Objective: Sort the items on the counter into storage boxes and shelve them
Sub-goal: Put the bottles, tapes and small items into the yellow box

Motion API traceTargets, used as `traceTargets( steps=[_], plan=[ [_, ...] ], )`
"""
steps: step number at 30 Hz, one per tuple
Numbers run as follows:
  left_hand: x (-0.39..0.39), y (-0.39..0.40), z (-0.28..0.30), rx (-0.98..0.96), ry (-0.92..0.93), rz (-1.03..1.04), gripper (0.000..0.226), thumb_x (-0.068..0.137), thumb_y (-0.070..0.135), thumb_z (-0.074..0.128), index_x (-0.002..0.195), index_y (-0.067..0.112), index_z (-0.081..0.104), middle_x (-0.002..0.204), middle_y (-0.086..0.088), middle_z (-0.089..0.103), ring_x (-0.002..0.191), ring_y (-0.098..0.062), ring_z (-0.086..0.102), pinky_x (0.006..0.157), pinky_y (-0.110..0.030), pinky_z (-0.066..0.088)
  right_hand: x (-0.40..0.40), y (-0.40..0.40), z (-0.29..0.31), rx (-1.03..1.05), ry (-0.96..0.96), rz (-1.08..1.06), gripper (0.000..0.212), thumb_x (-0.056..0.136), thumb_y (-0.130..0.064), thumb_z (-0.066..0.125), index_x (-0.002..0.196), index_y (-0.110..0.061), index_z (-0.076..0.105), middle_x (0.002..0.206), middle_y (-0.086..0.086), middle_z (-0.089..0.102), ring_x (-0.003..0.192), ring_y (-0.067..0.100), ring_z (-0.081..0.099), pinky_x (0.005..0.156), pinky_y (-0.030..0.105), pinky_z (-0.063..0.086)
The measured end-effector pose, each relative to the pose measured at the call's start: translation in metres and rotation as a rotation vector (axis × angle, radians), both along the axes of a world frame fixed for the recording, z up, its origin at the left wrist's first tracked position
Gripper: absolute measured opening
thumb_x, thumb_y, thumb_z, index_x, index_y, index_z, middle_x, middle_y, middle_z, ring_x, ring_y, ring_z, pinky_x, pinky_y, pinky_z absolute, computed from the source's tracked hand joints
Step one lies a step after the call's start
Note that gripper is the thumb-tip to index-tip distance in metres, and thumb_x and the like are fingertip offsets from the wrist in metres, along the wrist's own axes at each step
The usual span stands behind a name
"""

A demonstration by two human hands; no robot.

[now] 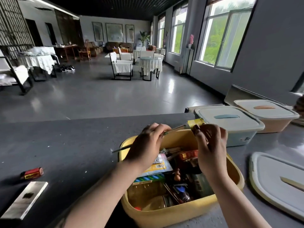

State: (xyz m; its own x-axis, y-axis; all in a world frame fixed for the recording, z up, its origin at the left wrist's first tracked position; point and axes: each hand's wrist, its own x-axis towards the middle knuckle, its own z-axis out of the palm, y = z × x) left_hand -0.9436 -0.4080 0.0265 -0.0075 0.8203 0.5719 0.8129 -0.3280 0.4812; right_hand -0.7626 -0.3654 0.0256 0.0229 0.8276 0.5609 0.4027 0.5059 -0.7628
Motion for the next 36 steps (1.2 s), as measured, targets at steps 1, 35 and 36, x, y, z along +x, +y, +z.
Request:
traceTargets(
  steps=[1, 35, 36],
  plan=[
    [0.002, 0.012, -0.002, -0.029, -0.005, -0.006, 0.031, 0.093, 0.005, 0.049, 0.118, 0.021, 0.059, 0.112, 0.001, 0.060, 0.105, -0.013, 0.053, 0.084, -0.025, 0.044, 0.003, 0.002, 0.000, 0.013, 0.011, -0.006, 0.023, 0.082, -0.050, 0.045, 0.098, -0.034, 0.046, 0.107, -0.004, 0.040, 0.100, 0.022, 0.047, 0.085, 0.034, 0.037],
    [-0.046, -0.027, -0.070, -0.430, -0.285, 0.557, 0.046, 0.101, 0.024, 0.037, 0.147, 0.022, 0.031, 0.158, 0.009, 0.017, 0.144, -0.012, 0.018, 0.116, -0.031, 0.018, -0.069, 0.044, -0.034, -0.123, -0.659, 0.661, 0.029, 0.092, -0.041, 0.058, 0.115, -0.022, 0.058, 0.117, -0.003, 0.055, 0.105, 0.020, 0.058, 0.091, 0.040, 0.047],
    [-0.045, -0.027, -0.070, -0.405, -0.277, 0.565, 0.045, 0.101, 0.024, 0.037, 0.146, 0.022, 0.032, 0.157, 0.009, 0.019, 0.143, -0.012, 0.020, 0.115, -0.031, 0.019, -0.075, 0.045, -0.038, -0.104, -0.682, 0.685, 0.028, 0.092, -0.038, 0.058, 0.115, -0.022, 0.059, 0.117, -0.004, 0.057, 0.107, 0.019, 0.057, 0.093, 0.039, 0.045]
  ],
)
